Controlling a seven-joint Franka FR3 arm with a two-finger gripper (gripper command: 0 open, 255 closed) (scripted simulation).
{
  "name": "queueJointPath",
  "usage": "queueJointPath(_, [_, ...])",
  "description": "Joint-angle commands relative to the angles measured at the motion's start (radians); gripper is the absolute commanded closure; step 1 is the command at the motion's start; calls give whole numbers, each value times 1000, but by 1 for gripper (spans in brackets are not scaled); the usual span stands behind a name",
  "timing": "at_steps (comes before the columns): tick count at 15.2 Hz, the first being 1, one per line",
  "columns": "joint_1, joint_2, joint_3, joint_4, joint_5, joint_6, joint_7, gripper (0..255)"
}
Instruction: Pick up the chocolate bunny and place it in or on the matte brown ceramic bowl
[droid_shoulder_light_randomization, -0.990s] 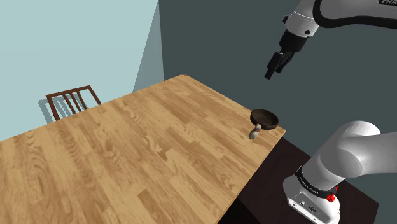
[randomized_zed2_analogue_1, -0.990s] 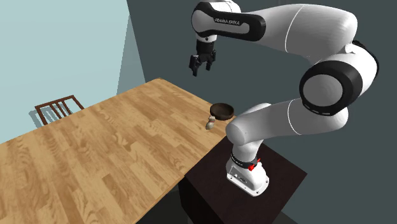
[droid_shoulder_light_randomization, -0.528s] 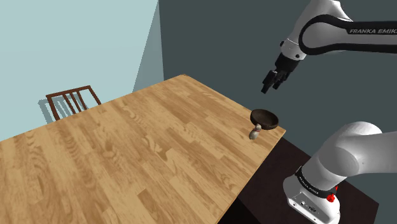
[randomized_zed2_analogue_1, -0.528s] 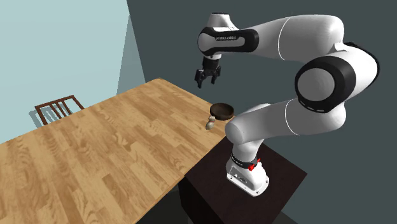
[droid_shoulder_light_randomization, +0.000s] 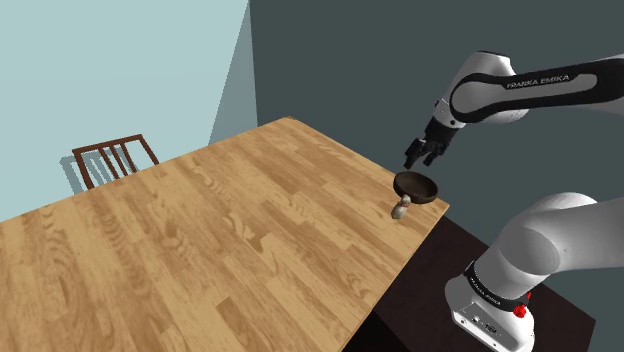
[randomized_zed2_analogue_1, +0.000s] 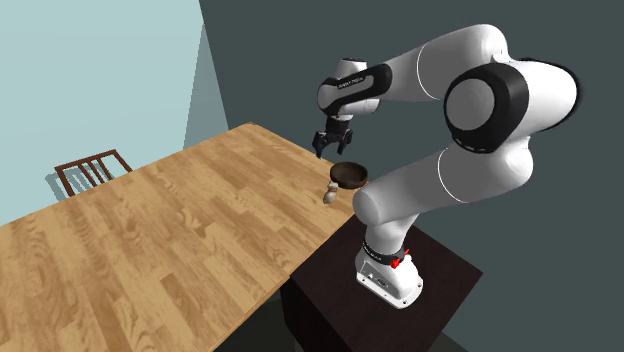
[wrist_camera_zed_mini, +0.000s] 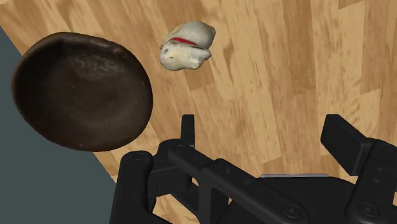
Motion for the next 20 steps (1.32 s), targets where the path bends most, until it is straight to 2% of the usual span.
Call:
queueJointPath(1, [-14, 45, -30, -40, 9, 78, -11, 0])
queueJointPath(6, [-12, 200, -109, -110, 68, 277, -52, 0])
queueJointPath(9, [26, 321, -175, -133, 147, 404, -109, 0])
queueJointPath(10, [26, 322, -175, -133, 147, 404, -109, 0])
queueJointPath(14, [84, 399, -202, -137, 218, 485, -156, 0])
queueJointPath(16, [121, 441, -219, -137, 267, 524, -189, 0])
queueJointPath(17, [154, 475, -235, -134, 314, 553, -222, 0])
queueJointPath(20, [154, 475, -235, -134, 314, 553, -222, 0])
